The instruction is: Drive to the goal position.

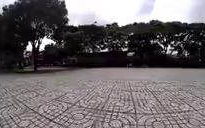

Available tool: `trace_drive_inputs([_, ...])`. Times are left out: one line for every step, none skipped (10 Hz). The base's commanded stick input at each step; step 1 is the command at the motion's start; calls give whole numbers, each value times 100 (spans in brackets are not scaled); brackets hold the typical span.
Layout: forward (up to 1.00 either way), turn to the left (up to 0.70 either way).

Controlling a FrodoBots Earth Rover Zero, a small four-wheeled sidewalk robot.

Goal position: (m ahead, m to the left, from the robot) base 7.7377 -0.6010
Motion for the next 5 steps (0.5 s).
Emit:
trace_drive_inputs([70, 0])
trace_drive_inputs([70, 0])
trace_drive_inputs([70, 0])
trace_drive_inputs([70, 0])
trace_drive_inputs([70, 0])
